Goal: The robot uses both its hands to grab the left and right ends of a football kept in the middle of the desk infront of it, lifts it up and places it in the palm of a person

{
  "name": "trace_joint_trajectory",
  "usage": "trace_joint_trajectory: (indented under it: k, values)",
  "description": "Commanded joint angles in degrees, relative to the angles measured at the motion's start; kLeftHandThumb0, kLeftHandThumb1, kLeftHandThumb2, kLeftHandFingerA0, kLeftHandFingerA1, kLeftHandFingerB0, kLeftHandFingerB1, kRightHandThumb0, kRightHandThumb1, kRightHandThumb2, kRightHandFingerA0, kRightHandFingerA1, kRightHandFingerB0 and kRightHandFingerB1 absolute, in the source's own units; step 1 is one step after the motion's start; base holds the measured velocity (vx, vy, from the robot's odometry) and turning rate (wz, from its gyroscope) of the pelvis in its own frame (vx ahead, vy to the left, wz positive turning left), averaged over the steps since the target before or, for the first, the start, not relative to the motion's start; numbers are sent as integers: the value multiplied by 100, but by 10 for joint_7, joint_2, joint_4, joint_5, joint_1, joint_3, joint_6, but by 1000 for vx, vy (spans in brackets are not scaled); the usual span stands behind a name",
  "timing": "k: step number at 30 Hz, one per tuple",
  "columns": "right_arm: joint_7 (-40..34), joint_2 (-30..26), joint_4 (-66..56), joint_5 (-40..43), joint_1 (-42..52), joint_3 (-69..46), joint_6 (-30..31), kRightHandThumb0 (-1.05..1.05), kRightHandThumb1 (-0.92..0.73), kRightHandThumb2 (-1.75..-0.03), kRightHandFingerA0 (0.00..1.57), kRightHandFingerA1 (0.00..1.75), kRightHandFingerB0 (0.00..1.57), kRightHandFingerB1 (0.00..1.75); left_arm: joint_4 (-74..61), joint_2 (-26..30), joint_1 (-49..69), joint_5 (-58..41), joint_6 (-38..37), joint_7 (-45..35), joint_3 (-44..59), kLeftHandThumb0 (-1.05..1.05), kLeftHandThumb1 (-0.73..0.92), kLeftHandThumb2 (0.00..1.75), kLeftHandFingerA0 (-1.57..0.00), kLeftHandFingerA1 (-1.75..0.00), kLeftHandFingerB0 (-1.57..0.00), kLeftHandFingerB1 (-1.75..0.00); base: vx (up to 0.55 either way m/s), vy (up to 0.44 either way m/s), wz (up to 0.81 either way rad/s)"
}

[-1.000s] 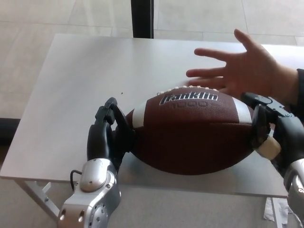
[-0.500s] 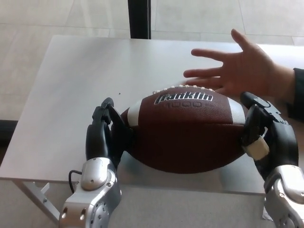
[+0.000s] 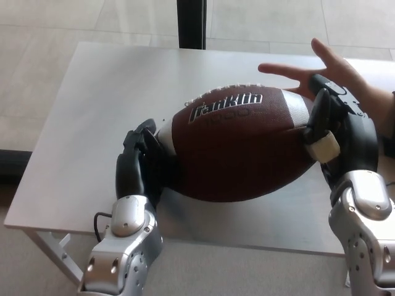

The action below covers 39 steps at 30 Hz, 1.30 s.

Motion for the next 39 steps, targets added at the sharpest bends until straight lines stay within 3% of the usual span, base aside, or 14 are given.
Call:
trace_joint_trajectory:
  k: [1,2,8,9,10,18,20,23,29,30,33,34,36,39]
  values:
    - [103,-1,28,8,-21,114,56,-97,-92,-73,42,63,25,36,86,-71,-56,5,92,-75,-82,-67,90,116,-47,-85,-6,-26,0,0,0]
    - [99,-3,33,1,-22,119,64,-93,-73,-116,42,67,22,48,95,-73,-57,6,82,-82,-84,-90,92,100,-42,-94,-3,-22,0,0,0]
    - [157,-49,58,-3,-46,156,83,-98,-92,-70,29,73,17,42,118,-61,-60,45,6,-121,-136,-76,92,133,0,-28,0,-25,0,0,0]
    - [152,-49,61,-3,-49,160,100,-95,-70,-114,33,72,17,52,112,-63,-64,42,27,-117,-138,-79,91,131,0,-31,0,-26,0,0,0]
    - [150,-48,62,0,-50,158,106,-99,-92,-68,30,78,22,45,113,-64,-63,40,27,-118,-138,-79,90,130,0,-30,0,-26,0,0,0]
    - [116,7,86,65,-46,84,177,-94,-92,-68,47,76,33,48,129,-65,-23,31,-32,-133,-132,-81,92,131,0,-30,0,-23,0,0,0]
    - [116,14,89,70,-39,77,171,-87,-69,-114,50,76,33,57,119,-65,-12,20,-30,-139,-131,-81,92,131,0,-29,0,-23,0,0,0]
    - [111,29,93,84,-39,57,167,-90,-92,-68,76,84,39,49,127,-67,-14,23,-44,-132,-126,-84,92,128,-2,-34,-1,-21,0,0,0]
    - [120,33,92,88,-45,54,156,-96,-92,-67,63,82,34,50,128,-62,-26,16,-54,-145,-120,-80,92,130,0,-31,0,-23,0,0,0]
    - [147,10,78,82,-51,77,161,-97,-70,-114,36,72,10,52,130,-47,-44,34,-42,-147,-133,-85,90,109,0,-30,0,-21,0,0,0]
    - [170,-10,69,71,-56,100,152,-103,-92,-73,23,65,5,36,126,-40,-55,41,-27,-142,-136,-85,92,100,-17,-69,-3,-28,0,0,0]
    - [174,-14,66,71,-58,102,150,-98,-70,-116,21,62,7,30,124,-41,-58,39,-23,-140,-134,-86,92,92,-4,-61,-3,-29,0,0,0]
    - [166,-12,61,73,-74,93,155,-104,-92,-67,25,61,6,36,118,-39,-82,35,-6,-138,-124,-91,91,91,-25,-78,-5,-32,0,0,0]
    - [144,4,56,85,-109,66,155,-105,-73,-118,20,64,5,43,116,-27,-136,40,5,-137,-113,-86,86,129,0,-42,-7,-36,0,0,0]
